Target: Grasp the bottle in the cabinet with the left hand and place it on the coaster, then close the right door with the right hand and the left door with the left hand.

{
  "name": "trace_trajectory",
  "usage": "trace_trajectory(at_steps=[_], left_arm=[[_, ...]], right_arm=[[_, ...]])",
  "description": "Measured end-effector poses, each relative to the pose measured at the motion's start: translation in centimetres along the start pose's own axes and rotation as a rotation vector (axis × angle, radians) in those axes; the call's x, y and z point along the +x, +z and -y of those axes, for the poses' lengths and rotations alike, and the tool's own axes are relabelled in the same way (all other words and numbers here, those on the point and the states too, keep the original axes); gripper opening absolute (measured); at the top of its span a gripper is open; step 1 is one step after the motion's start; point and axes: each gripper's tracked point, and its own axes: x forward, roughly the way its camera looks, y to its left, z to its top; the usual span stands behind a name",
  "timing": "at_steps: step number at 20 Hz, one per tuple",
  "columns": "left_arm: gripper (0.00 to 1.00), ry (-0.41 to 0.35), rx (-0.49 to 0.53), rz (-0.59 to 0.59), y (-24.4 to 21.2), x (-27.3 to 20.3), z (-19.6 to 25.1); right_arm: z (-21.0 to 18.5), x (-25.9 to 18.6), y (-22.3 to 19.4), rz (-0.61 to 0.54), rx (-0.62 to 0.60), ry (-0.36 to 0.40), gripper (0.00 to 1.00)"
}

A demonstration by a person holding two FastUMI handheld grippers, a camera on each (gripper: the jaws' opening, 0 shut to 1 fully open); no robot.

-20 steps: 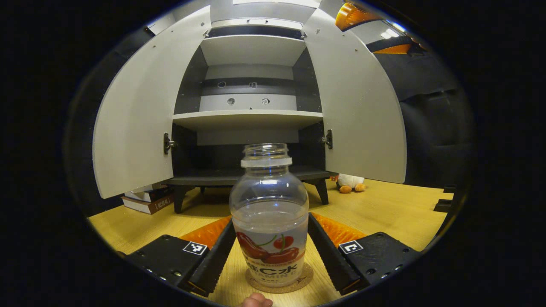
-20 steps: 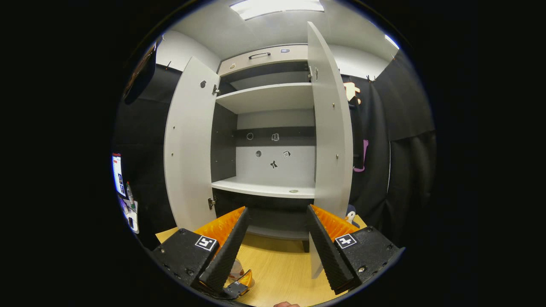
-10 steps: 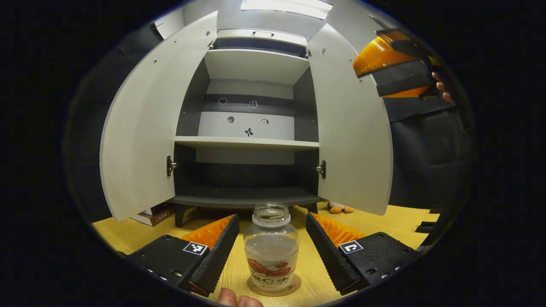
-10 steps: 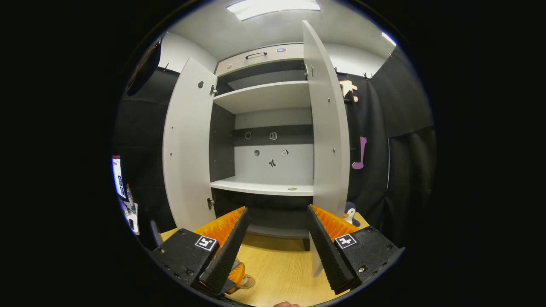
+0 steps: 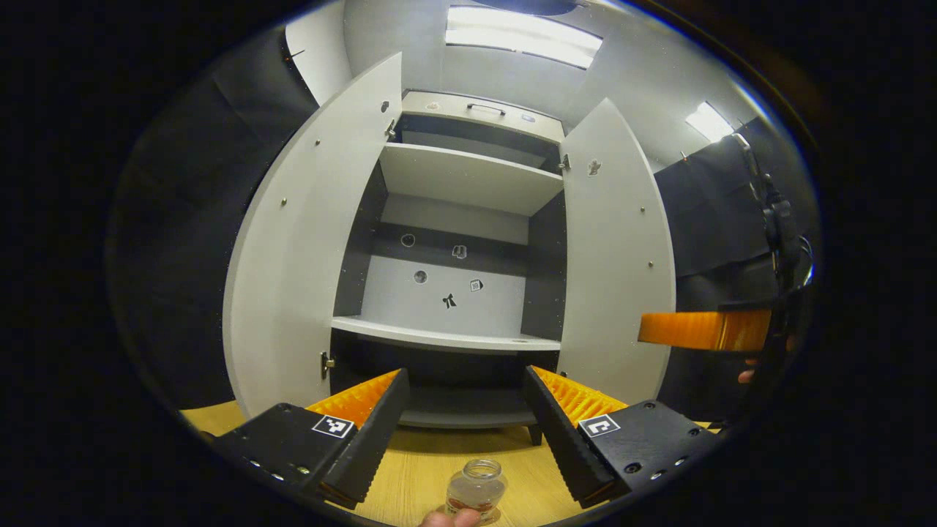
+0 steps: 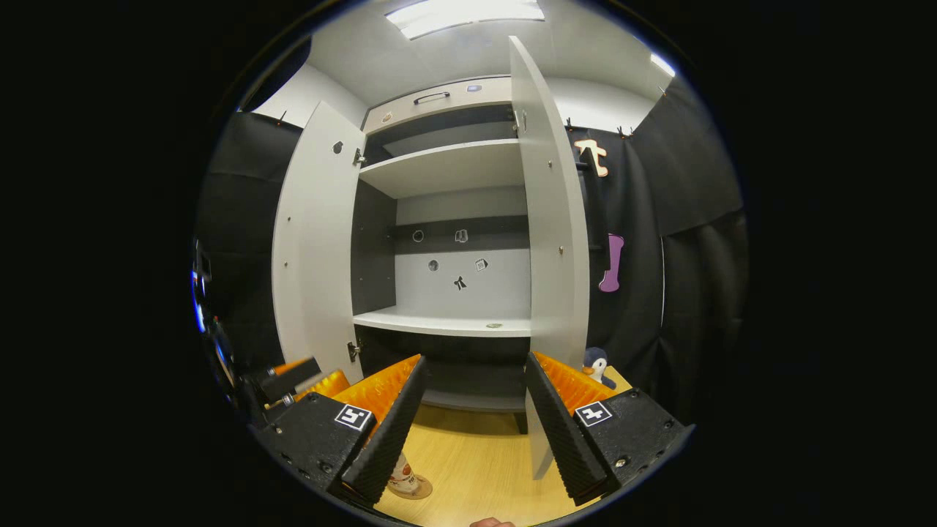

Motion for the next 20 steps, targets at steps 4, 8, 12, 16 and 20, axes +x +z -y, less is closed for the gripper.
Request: trace_trajectory(at_steps=[4,8,12,16,20], left_arm=[[0.99,0.043,0.006,0.005,1.4,-0.1,-1.3],[1.0,0.13,0.03,0.024,2.5,-1.0,-3.0],[0.99,0.133,0.025,0.027,3.2,-1.0,-2.9],[0.99,0.165,0.051,0.053,4.2,-0.4,-3.8],[0.99,0.17,0.038,0.053,3.9,-0.6,-3.6]], right_arm=[[-0.3,-0.4,0.2,0.02,0.029,0.018,0.83],[1.6,-2.0,3.9,0.106,0.041,-0.004,0.83],[3.2,-3.3,7.8,0.187,-0.01,-0.022,0.83],[5.8,-4.2,10.8,0.261,-0.017,-0.078,0.83],[11.4,-4.5,13.4,0.285,0.015,-0.192,0.83]])
